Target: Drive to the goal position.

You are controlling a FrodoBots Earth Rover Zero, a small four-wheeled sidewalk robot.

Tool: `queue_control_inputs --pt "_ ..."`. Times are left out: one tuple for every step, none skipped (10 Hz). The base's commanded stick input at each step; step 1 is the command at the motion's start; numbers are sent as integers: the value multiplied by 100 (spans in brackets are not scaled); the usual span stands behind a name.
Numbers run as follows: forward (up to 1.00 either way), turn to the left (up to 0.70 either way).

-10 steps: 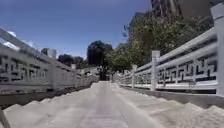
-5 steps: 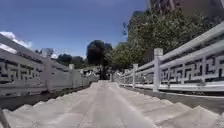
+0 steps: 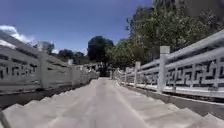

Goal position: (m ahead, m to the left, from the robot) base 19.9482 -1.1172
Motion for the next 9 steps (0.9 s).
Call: queue_control_inputs --pt "45 15" --pt "45 26" --pt "45 10" --pt "45 0" --pt "45 0" --pt "45 0" --pt "45 0" --pt "45 0" --pt "45 12"
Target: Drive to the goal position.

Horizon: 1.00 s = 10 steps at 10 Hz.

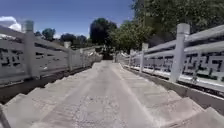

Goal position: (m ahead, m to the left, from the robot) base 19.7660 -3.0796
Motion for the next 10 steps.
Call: queue_control_inputs --pt "45 27" --pt "45 17" --pt "45 2" --pt "45 0" --pt "45 0" --pt "45 0" --pt "45 0" --pt "45 0" --pt "45 0" --pt "45 0"
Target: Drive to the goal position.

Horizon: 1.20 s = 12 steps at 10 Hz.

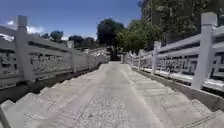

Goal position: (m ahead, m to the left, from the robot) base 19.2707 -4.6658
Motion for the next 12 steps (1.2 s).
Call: queue_control_inputs --pt "45 0" --pt "45 0" --pt "45 0" --pt "45 0" --pt "45 0" --pt "45 0" --pt "45 0" --pt "45 0" --pt "45 0" --pt "45 0" --pt "45 0" --pt "45 0"
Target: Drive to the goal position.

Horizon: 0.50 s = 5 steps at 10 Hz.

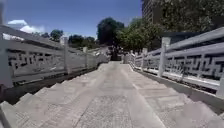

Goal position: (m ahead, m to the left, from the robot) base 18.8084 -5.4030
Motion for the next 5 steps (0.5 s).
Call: queue_control_inputs --pt "45 0" --pt "45 0" --pt "45 0" --pt "45 0" --pt "45 0"
